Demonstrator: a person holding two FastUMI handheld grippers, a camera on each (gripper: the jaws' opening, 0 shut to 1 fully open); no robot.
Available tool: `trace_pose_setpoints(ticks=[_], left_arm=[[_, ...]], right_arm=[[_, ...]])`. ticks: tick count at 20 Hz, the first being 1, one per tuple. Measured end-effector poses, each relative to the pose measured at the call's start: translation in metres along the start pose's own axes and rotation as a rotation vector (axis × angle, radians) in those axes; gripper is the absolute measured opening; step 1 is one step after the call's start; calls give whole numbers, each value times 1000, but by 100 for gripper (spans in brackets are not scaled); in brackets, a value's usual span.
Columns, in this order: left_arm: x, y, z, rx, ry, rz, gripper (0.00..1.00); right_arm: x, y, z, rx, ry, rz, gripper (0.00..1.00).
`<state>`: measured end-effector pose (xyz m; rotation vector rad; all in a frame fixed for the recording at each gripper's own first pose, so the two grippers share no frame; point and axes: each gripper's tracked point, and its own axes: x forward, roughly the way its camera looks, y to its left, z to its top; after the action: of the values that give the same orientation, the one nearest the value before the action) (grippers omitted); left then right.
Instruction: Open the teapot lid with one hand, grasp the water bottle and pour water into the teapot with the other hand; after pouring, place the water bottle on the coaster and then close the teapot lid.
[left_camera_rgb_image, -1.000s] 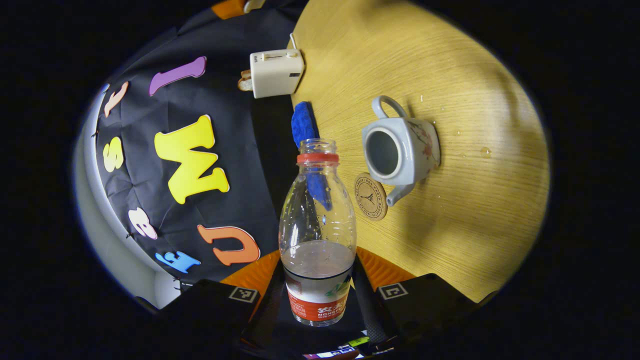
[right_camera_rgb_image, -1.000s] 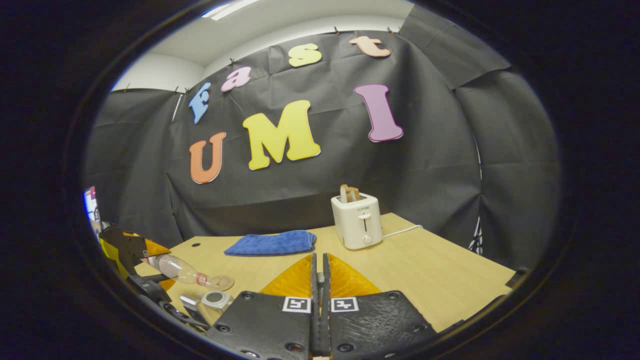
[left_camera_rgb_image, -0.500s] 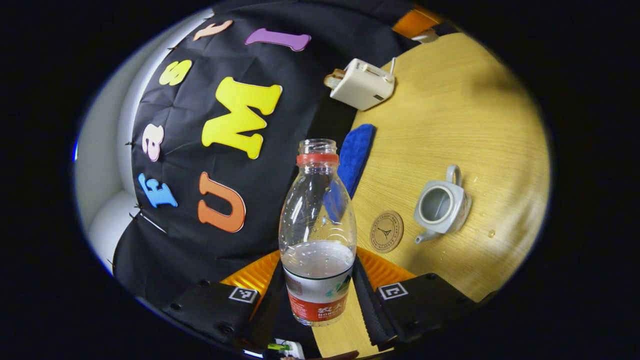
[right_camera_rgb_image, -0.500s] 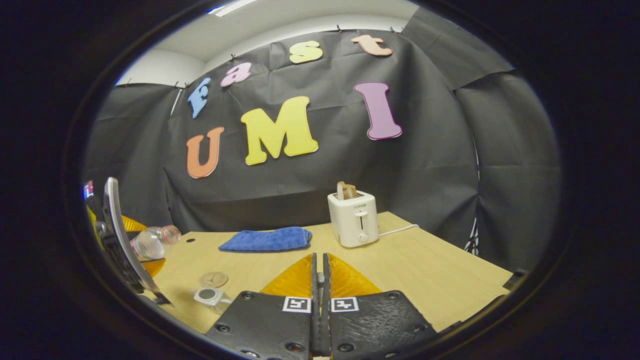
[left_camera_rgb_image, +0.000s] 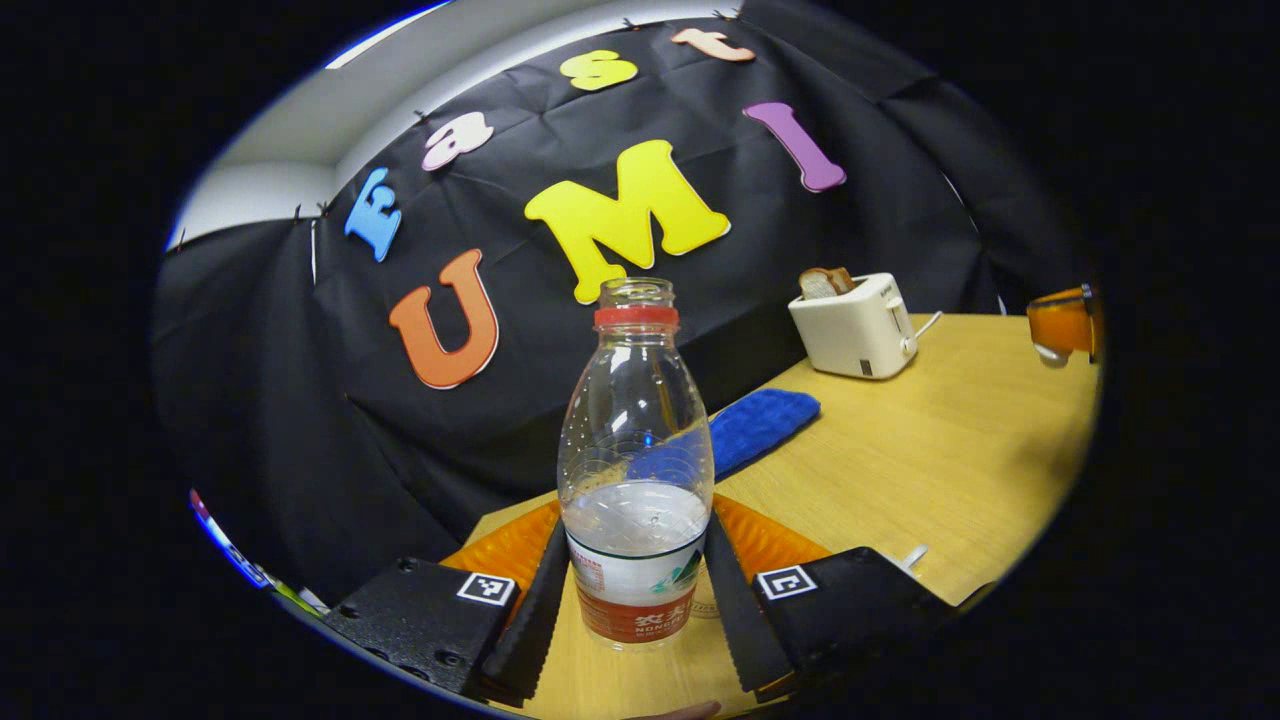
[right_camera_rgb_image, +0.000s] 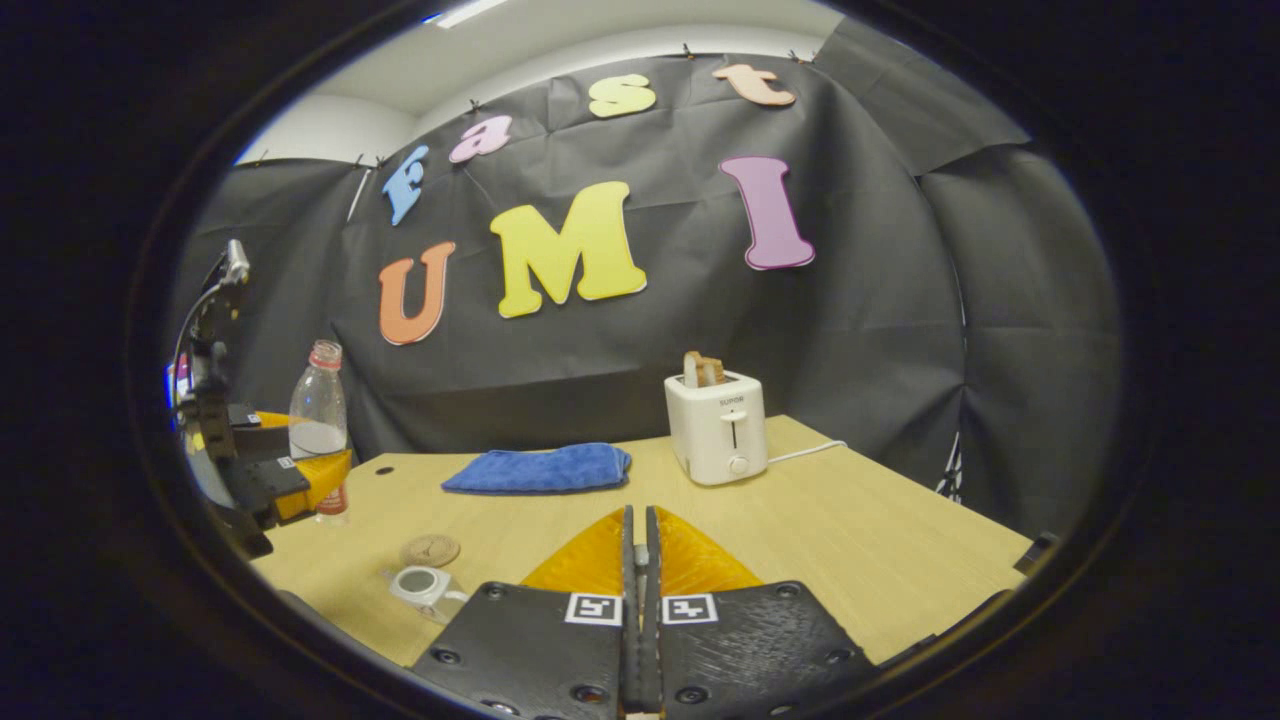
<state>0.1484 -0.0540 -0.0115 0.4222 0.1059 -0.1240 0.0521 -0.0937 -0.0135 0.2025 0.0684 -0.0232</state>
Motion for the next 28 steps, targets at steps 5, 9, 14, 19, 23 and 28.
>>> trace_pose_setpoints(ticks=[5, 9, 14, 19, 23, 28], left_arm=[[31, 3, -5, -243, -79, -28, 73], [55, -5, -24, -331, -76, -39, 74], [72, -17, -45, -411, -50, -76, 76], [72, -33, -50, -410, -42, -106, 77], [71, -34, -52, -317, -60, -85, 78], [73, -30, -54, -315, -61, -58, 79]], right_arm=[[8, 0, -9, -7, 13, -13, 0], [14, -1, -20, -20, 40, -17, 0], [18, 3, -24, -72, 33, -27, 0], [25, 9, -37, -87, 66, -23, 0], [25, 11, -39, -90, 72, -17, 0], [24, 10, -38, -78, 65, -25, 0]])
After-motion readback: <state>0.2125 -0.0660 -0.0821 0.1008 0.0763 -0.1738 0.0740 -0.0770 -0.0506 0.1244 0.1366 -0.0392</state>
